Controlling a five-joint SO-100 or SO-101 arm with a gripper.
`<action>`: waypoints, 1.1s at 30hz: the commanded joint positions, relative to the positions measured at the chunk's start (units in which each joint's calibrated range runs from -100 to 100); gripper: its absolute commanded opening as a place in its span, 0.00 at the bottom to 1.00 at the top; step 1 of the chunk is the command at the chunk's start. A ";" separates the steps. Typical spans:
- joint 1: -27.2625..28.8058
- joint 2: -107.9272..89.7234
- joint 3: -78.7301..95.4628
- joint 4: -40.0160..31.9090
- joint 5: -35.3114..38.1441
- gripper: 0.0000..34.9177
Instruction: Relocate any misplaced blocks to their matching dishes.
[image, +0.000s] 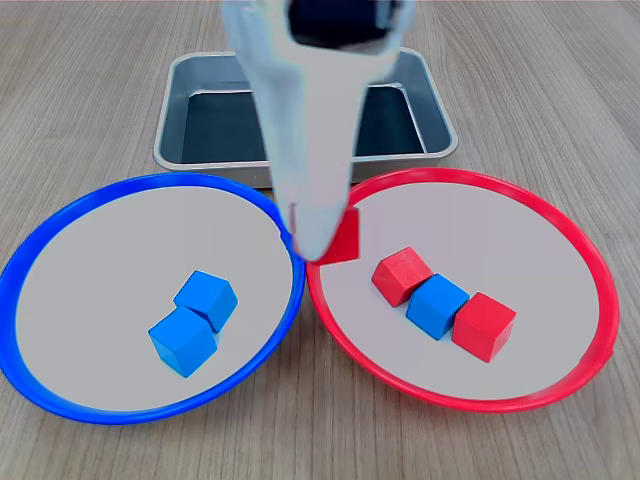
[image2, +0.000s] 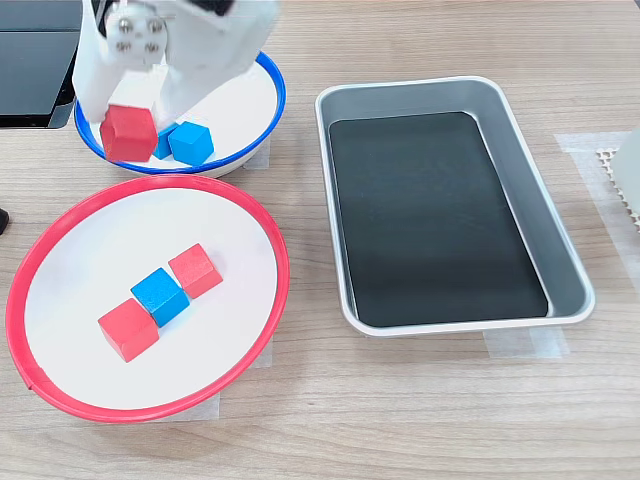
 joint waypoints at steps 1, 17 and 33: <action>-4.88 -3.53 1.99 -2.34 -0.10 0.01; -14.67 -1.74 9.46 -2.26 0.78 0.01; -15.70 -0.12 9.91 2.78 1.95 0.41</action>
